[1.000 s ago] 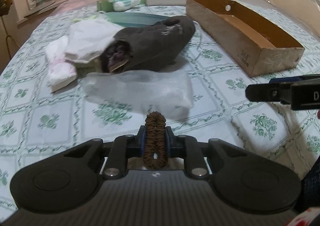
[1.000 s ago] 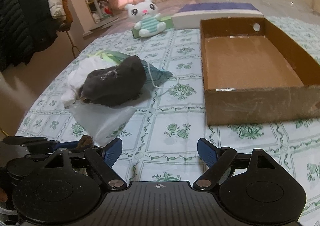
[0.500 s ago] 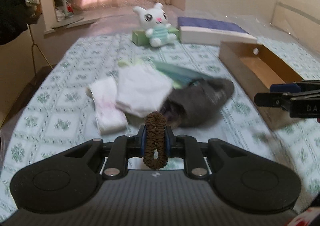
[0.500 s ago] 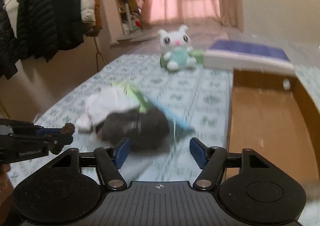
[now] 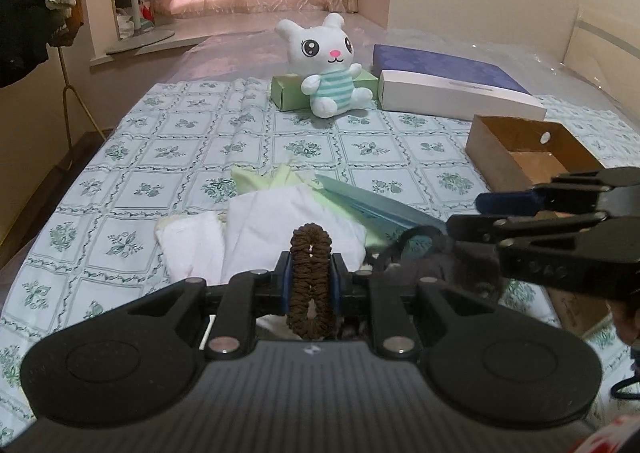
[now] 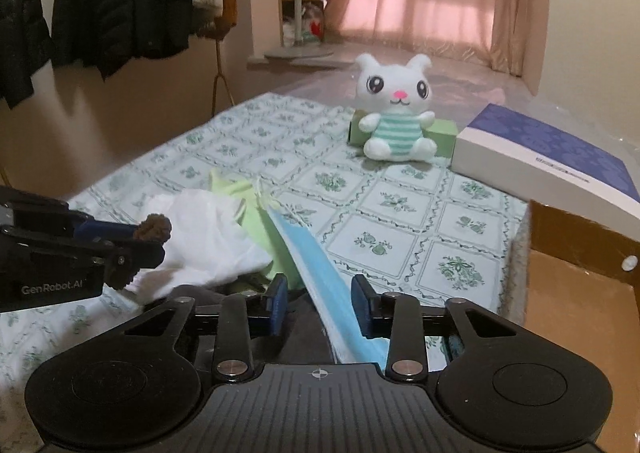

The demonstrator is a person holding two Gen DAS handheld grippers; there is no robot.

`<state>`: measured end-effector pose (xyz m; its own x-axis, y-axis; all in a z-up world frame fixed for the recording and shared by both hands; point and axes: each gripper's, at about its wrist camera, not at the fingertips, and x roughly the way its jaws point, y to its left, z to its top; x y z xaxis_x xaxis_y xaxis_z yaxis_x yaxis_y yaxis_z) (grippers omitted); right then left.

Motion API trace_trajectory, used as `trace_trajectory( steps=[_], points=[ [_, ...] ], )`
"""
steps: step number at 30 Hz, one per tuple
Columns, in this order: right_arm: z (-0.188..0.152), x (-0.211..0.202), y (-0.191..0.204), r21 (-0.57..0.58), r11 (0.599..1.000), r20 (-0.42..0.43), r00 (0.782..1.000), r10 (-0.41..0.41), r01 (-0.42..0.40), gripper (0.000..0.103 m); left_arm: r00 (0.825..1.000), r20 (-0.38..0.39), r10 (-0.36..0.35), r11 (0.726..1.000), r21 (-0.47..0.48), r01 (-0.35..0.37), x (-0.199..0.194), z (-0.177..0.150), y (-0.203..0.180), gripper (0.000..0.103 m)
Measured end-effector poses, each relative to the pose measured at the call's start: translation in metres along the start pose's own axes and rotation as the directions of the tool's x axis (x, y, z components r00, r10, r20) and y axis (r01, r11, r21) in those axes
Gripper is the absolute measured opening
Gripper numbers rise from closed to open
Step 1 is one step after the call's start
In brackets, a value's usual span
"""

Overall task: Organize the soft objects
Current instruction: 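Grasp the blue-and-white face mask with the right gripper while the left gripper lifts the hair tie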

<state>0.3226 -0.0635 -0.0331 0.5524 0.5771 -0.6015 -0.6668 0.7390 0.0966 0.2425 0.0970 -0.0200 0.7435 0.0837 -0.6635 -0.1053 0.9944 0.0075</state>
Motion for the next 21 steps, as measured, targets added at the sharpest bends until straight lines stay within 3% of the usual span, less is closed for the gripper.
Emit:
trace_trajectory(
  steps=[5, 6, 7, 13, 21],
  points=[
    [0.0, 0.022, -0.006, -0.003, 1.0, -0.044, 0.999, -0.006, 0.006, 0.023, 1.0, -0.011, -0.001, 1.0, 0.001, 0.001, 0.013, 0.005, -0.003, 0.017],
    [-0.001, 0.025, -0.007, -0.002, 1.0, -0.047, 0.999, -0.003, 0.003, 0.008, 1.0, -0.013, 0.0, 1.0, 0.004, 0.001, 0.014, 0.005, -0.004, 0.017],
    [-0.001, 0.027, -0.009, 0.0, 1.0, -0.051, 0.999, -0.003, 0.003, 0.001, 1.0, -0.014, 0.0, 1.0, 0.005, 0.0, 0.015, 0.006, -0.004, 0.017],
    [-0.003, 0.022, -0.022, 0.051, 0.999, -0.02, 1.0, 0.006, -0.005, 0.0, 1.0, -0.011, 0.0, 1.0, 0.014, 0.0, 0.015, 0.011, -0.011, 0.017],
    [0.011, -0.025, -0.044, 0.151, 0.989, 0.095, 0.995, -0.022, 0.007, 0.0, 0.999, 0.03, -0.027, 0.999, 0.039, 0.026, -0.002, 0.028, -0.03, 0.017]
  ],
)
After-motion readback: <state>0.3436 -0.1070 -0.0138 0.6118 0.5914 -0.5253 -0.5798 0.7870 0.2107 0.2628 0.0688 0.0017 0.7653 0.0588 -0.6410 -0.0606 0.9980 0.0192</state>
